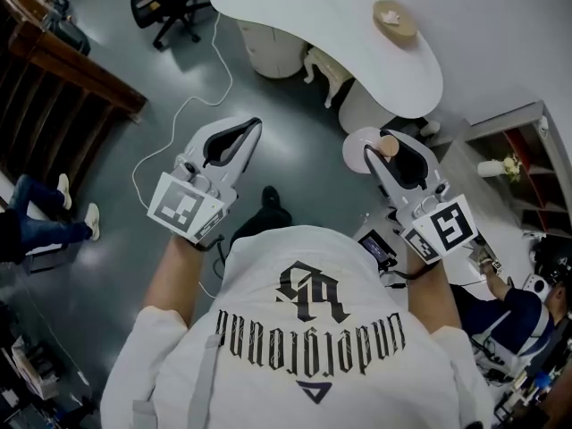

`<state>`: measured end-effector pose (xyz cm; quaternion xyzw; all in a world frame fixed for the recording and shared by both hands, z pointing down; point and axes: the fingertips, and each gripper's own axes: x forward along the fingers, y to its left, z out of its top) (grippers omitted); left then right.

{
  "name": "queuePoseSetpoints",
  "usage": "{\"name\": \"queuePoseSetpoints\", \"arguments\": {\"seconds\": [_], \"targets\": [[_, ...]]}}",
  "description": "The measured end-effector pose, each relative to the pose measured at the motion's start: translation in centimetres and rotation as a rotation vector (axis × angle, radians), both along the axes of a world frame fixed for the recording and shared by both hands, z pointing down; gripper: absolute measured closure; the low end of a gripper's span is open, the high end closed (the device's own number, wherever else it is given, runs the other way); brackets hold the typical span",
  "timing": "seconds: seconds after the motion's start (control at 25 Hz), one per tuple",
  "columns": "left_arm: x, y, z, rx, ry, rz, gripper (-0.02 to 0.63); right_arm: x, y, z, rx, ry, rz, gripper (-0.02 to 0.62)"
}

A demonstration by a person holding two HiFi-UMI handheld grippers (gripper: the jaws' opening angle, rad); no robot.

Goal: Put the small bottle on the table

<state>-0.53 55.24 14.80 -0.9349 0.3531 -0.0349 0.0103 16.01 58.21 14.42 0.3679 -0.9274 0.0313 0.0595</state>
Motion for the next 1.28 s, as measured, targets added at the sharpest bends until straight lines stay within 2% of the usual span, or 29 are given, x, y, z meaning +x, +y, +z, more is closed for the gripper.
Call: {"name": "queuePoseSetpoints", "arguments": {"seconds": [0.36,0.64,0.88,1.08,1.28], "targets": [[-7.2,-7.0,-1.0,0.011,0.033,0.025,0.600,-6.7,-7.4,-0.8,0.005,0.004,0.045,0.457],[-11.8,-10.2,-0.3,-0.023,0.060,0.030,0.600,-11.1,-10.8,-1.2,0.009,0.014,0.070,0.457],[-12.8,-12.7,0.5,-0.033,0.067,0.011,0.600,-11.9,-13.9,-0.2,-0.006,0.019,0.060,0.457],[-14.0,-16.6,1.4,-0.051,0.058,-0.027,0.600,-12.6,-18.9,0.4,-0.015,0.010,0.035,0.457],[-13.6,-18.3,2.0,-0.059,0.043,-0.058,0.600,-12.0,-21.6,1.0,-0.011,-0.006,0.016,0.457]]}}
